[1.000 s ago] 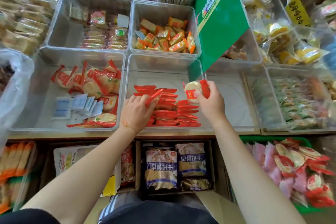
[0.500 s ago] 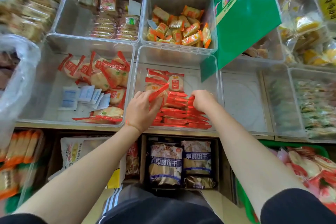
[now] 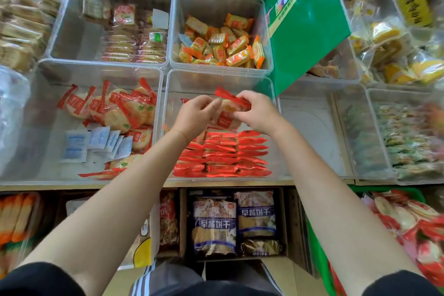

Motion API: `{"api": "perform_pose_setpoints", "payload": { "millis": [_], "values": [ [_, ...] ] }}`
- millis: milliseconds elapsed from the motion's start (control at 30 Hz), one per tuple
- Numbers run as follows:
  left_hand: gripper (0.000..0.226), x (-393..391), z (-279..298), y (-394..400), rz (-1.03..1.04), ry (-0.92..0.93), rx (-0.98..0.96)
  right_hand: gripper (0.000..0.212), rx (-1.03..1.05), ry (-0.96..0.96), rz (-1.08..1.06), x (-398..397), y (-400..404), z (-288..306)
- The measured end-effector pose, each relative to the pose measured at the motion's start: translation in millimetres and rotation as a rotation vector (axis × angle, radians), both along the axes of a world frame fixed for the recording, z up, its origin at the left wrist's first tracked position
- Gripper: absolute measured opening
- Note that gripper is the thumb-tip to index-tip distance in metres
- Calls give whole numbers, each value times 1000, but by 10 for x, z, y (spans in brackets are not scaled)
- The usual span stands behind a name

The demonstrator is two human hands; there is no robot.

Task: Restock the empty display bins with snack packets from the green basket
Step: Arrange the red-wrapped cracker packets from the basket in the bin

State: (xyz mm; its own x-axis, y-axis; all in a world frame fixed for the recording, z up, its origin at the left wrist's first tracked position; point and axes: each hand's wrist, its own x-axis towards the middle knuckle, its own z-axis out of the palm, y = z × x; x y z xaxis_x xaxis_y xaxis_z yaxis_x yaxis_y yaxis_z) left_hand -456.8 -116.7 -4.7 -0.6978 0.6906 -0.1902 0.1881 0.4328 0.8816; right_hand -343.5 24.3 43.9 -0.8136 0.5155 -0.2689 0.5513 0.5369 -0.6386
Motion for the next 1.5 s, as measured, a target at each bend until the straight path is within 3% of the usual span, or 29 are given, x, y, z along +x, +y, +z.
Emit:
{"api": "perform_pose_setpoints", "payload": {
  "millis": [133,233,300,367,467,600,700,867,1000,1067,1233,1367,1500],
  "values": [
    [33,-151,-337,104,-114,232,-288,20,295,-95,-106,102,185,-244],
    [43,-136,-673,91,-296,475,-492,21,501,-213,15,176,200,-493],
    [46,-113,-790,80,-326,549,-537,37,536,-290,135,191,192,-596],
    [46,-123,-836,77,-326,587,-577,40,597,-358,250,178,190,-648],
    [47,-167,-844,67,-326,619,-646,35,600,-543,377,111,177,-694],
    [57,-202,-831,22,-363,580,-681,41,400,-730,411,-13,187,-686],
    [63,-239,-826,2,-388,554,-709,49,348,-737,384,-84,184,-642],
    [54,-348,-783,95,-385,642,-709,53,239,-759,280,-287,223,-665],
    [44,-503,-810,254,-319,640,-637,40,287,-592,165,-587,371,-834],
    [42,-567,-861,343,-329,623,-639,50,294,-501,172,-698,348,-1021],
    [50,-676,-1049,466,-405,558,-736,74,301,-519,251,-708,216,-1493],
    [68,-686,-983,519,-451,570,-846,67,393,-502,250,-666,211,-1452],
    [86,-612,-750,433,-483,541,-871,43,405,-356,232,-609,168,-1321]
  ]
}}
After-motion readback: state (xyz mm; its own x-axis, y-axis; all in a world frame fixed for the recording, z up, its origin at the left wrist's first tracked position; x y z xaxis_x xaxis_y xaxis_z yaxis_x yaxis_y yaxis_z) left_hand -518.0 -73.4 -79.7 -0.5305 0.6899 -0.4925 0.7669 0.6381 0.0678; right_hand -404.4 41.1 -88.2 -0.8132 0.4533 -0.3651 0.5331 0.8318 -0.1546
